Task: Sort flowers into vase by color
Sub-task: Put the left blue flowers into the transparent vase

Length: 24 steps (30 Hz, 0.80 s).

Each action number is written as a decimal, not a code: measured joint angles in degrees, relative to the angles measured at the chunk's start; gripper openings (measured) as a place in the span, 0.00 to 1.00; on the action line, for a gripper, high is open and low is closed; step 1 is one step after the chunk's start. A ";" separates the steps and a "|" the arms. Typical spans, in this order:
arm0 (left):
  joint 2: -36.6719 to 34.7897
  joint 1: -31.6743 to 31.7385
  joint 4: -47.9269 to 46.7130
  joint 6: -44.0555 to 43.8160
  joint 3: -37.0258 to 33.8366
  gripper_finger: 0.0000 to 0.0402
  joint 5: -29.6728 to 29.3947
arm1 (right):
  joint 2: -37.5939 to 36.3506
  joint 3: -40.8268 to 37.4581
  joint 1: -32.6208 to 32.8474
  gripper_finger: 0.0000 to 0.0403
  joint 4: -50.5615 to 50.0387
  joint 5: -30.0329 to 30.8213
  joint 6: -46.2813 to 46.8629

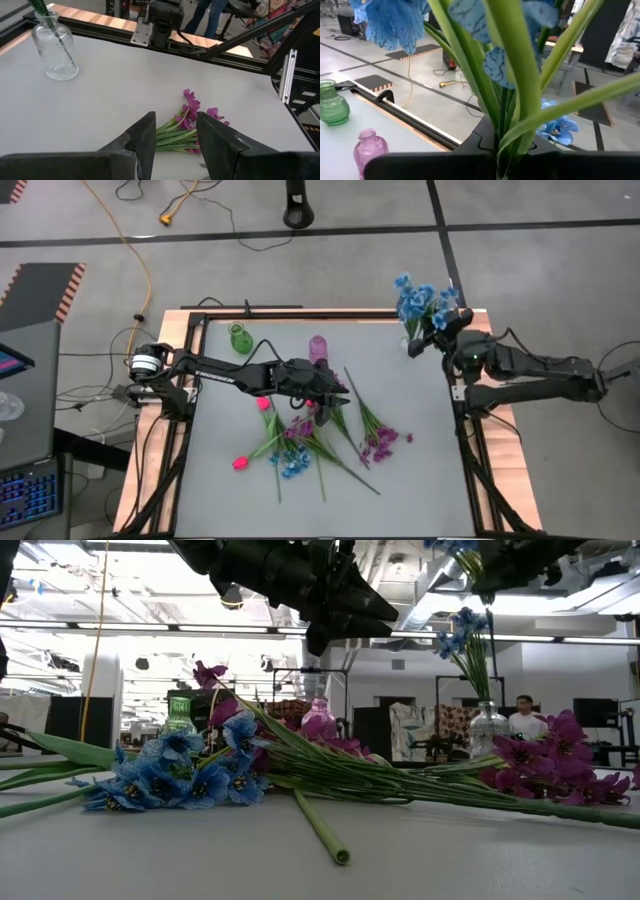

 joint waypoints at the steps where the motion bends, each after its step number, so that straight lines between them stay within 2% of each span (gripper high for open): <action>1: 0.00 0.00 0.00 0.00 0.00 0.32 0.02 | 0.27 0.00 -1.25 0.09 0.02 -1.20 0.38; 4: 0.00 0.00 0.02 -0.02 0.00 0.32 0.02 | 1.14 0.00 -4.54 0.09 -0.01 -3.84 1.99; 9: 0.00 0.00 0.02 0.00 0.00 0.32 0.09 | 2.69 0.00 -7.71 0.09 -0.01 -4.14 3.26; 24: 0.00 0.00 0.02 -0.02 0.00 0.32 0.15 | 8.19 0.00 -10.63 0.09 -0.03 -4.32 7.95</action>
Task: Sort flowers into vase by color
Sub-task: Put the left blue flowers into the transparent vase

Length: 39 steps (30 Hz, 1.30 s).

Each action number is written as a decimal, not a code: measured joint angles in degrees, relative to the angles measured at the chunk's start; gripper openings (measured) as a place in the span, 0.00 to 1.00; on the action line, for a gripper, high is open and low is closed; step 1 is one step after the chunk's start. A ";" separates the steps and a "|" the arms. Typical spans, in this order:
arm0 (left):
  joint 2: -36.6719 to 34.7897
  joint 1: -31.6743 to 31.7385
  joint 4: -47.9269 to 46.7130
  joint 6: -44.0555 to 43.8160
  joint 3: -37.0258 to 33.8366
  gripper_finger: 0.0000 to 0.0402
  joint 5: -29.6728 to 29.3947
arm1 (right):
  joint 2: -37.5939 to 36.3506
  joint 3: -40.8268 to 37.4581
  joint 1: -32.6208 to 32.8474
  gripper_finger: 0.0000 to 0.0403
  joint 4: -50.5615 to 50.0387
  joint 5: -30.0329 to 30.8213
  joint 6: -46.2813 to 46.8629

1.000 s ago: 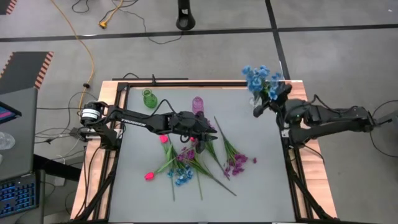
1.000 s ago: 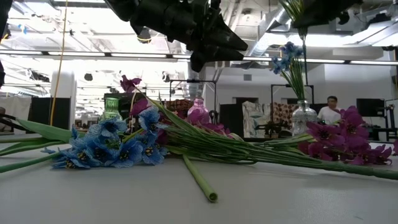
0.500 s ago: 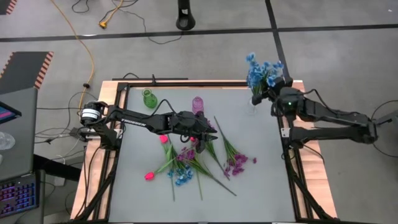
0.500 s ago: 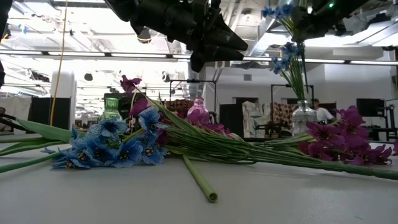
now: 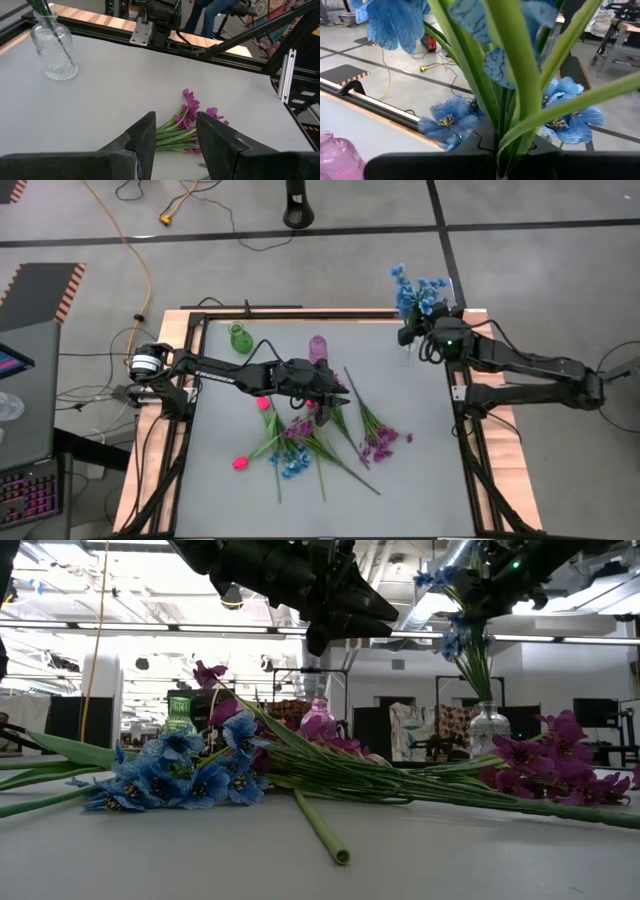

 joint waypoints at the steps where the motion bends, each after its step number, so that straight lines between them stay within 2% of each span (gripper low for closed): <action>1: 0.00 0.00 0.00 0.00 0.00 0.32 0.00 | 0.24 0.00 -0.20 0.09 0.06 0.00 0.15; 12: 0.00 -0.02 -0.01 -0.07 0.00 0.32 0.09 | 3.37 0.00 -0.11 0.11 -0.35 0.07 0.15; 35: 0.02 -0.02 0.00 -0.09 -0.02 0.32 0.13 | 3.17 0.00 -0.11 0.13 -3.04 -3.28 -0.46; 39: 0.02 0.00 0.00 -0.08 -0.02 0.32 0.13 | 3.17 0.00 -0.11 0.17 -3.14 -3.53 -0.48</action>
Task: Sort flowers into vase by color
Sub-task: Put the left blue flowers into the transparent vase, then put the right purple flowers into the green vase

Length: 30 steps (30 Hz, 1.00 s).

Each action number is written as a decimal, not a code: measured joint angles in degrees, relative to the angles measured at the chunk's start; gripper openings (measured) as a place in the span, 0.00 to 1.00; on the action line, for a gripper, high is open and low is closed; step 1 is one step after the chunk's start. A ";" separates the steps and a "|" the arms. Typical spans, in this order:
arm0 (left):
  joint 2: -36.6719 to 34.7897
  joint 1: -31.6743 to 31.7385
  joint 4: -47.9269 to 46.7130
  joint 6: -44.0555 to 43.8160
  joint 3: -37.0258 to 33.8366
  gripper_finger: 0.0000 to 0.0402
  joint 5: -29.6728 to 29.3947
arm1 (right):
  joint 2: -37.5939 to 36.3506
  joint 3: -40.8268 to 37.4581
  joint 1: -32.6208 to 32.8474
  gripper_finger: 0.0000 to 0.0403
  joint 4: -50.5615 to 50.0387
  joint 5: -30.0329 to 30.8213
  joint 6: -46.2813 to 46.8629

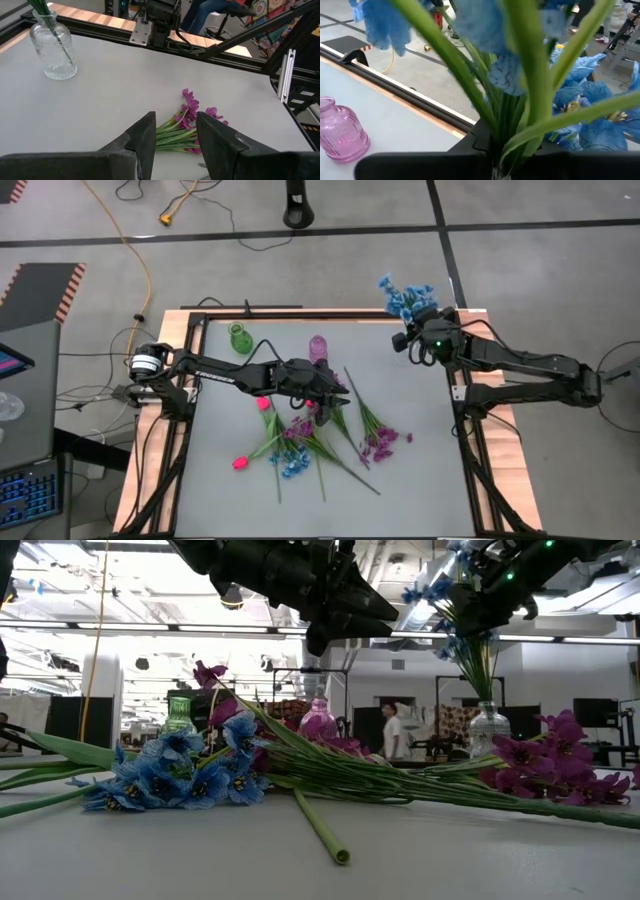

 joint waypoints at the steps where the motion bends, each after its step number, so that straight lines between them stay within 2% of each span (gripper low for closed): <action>1: 0.00 0.00 0.01 0.00 0.01 0.32 0.01 | 0.00 0.00 0.00 0.18 -0.07 -0.53 -0.02; 3: 0.00 -0.01 0.02 -0.05 0.00 0.32 0.01 | 0.00 0.20 0.00 0.22 -1.15 -1.64 0.00; 6: 0.00 -0.09 0.02 -1.31 0.00 0.32 0.04 | 0.07 2.95 0.02 0.30 -8.95 -2.56 0.66; 11: 0.00 -0.13 0.02 -1.34 0.00 0.32 0.04 | 0.07 7.90 0.00 0.41 -22.45 -3.11 7.30; 15: 0.00 -0.13 0.05 -1.34 0.00 0.32 0.04 | 0.07 10.87 0.00 0.48 -30.88 -7.33 10.81; 23: -0.11 -0.11 -0.13 -1.06 0.00 0.32 1.92 | 0.07 13.06 0.02 0.56 -44.19 -16.01 13.11; 30: -1.55 -0.13 -1.82 -0.92 0.00 0.32 3.61 | 0.07 15.51 0.02 0.57 -54.22 -21.72 15.46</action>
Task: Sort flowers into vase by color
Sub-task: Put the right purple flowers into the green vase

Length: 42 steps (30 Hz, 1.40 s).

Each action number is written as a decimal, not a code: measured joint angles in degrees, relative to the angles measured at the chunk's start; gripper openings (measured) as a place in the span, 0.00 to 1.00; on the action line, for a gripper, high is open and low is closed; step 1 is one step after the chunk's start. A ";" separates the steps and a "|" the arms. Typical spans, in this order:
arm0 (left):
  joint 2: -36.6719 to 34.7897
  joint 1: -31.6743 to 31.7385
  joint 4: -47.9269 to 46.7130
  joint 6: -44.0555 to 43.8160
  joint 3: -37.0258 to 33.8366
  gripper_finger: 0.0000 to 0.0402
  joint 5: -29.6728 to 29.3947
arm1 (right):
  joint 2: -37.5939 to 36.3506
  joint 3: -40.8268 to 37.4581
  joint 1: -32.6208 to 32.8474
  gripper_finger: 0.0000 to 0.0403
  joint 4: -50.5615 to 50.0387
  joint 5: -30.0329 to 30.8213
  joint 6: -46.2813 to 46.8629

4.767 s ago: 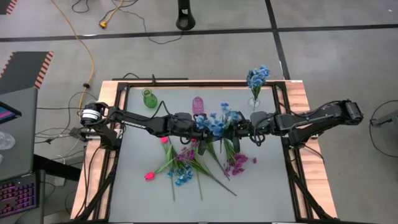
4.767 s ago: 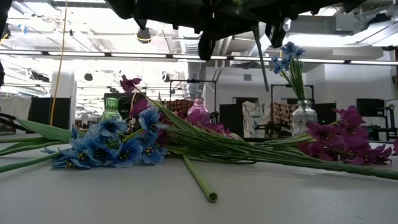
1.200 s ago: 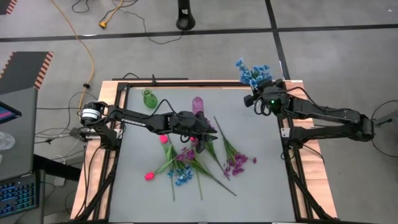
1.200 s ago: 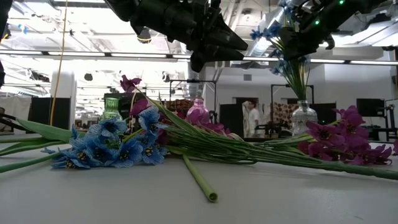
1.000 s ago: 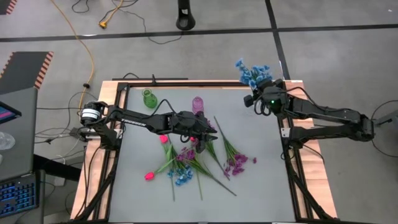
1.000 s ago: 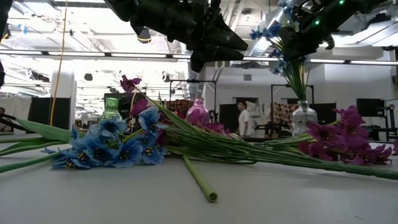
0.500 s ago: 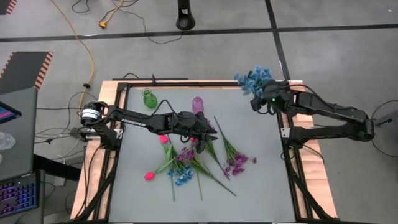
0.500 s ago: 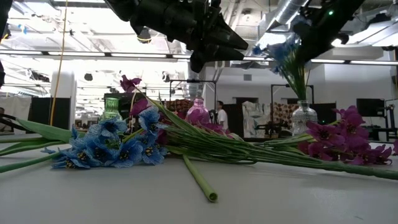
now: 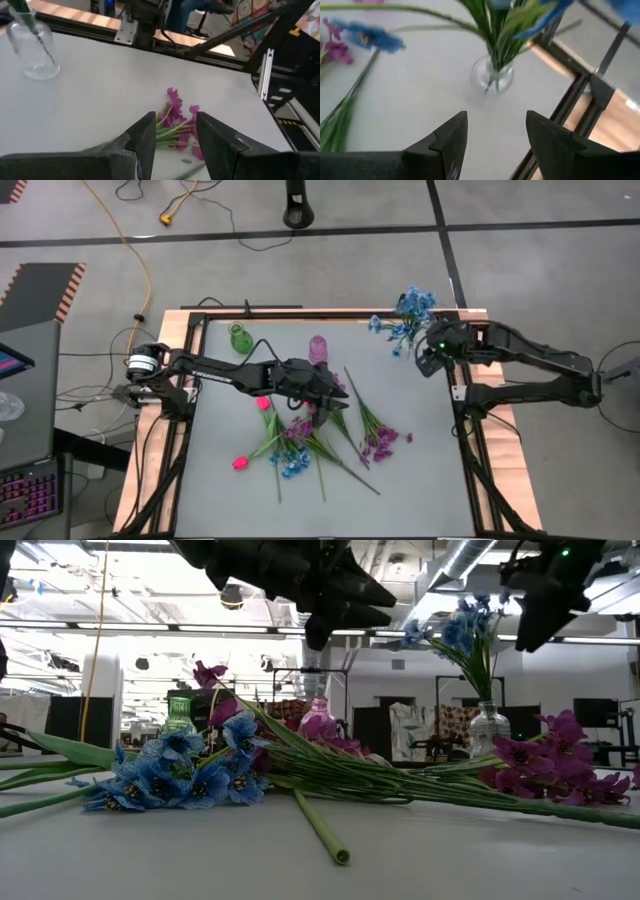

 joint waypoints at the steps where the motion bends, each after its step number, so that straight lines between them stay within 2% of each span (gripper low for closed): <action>1: -0.44 0.02 -1.53 0.02 0.00 0.32 -0.01 | 0.00 0.28 0.00 0.57 -0.93 -1.02 0.41; 9: -3.60 0.04 -11.85 0.42 -0.02 0.32 -0.07 | 0.00 0.51 0.22 0.57 -2.57 -13.46 1.66; 14: -5.65 -0.11 -16.47 1.11 0.00 0.32 -0.11 | 0.03 0.51 2.83 0.57 -2.42 -16.93 5.91; 21: -8.38 -0.92 -24.27 5.11 -0.01 0.32 -0.65 | 0.03 -1.82 10.87 0.55 1.48 -17.73 15.19; 29: -10.59 -3.13 -29.72 12.01 -0.44 0.32 -4.92 | 2.81 -5.13 20.25 0.53 11.28 -16.11 24.63; 37: -10.53 -3.28 -30.20 12.83 -0.44 0.32 -6.69 | 11.65 -6.29 26.09 0.51 20.63 -11.64 28.52; 42: -10.53 -3.28 -30.49 12.83 -0.44 0.32 -6.69 | 19.15 -6.29 27.91 0.49 24.58 -11.59 28.63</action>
